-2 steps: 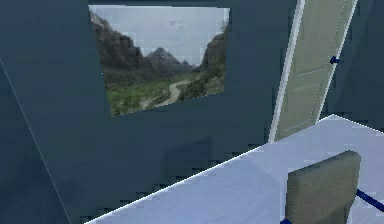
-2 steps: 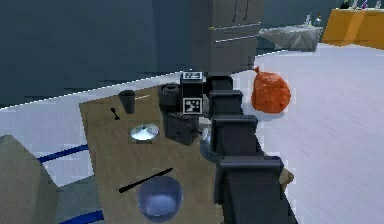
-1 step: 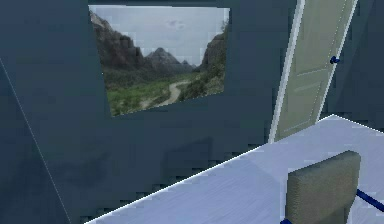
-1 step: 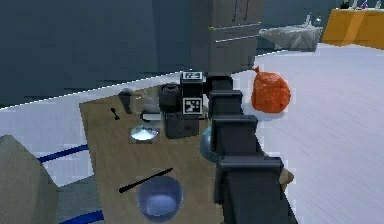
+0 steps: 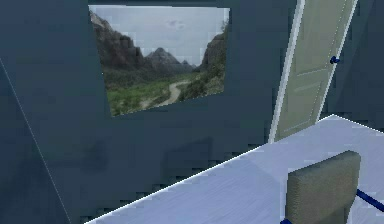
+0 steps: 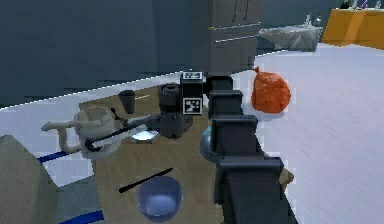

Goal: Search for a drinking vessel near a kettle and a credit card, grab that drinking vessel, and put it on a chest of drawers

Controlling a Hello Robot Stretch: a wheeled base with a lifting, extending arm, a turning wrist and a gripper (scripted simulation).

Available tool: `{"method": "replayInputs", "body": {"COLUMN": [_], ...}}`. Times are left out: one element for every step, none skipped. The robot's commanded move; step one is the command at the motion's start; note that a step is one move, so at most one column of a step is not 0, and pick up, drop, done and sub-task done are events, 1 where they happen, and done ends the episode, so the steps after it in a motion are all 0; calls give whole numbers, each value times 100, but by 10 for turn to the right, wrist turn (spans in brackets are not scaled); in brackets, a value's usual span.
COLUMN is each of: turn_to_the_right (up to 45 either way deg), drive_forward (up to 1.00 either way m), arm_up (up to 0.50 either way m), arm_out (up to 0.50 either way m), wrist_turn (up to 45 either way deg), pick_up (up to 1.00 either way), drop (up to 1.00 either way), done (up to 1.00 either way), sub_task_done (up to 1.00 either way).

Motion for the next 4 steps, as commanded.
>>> {"method": "replayInputs", "body": {"turn_to_the_right": [0,0,0,60], "drive_forward": [0,0,0,0], "arm_up": [0,0,0,0], "arm_out": [0,0,-20,0], "wrist_turn": [-450,-240,0,0], "pick_up": [0,0,0,0], "drop": [0,0,0,0], "done": [0,0,0,0], "sub_task_done": [0,0,0,0]}}
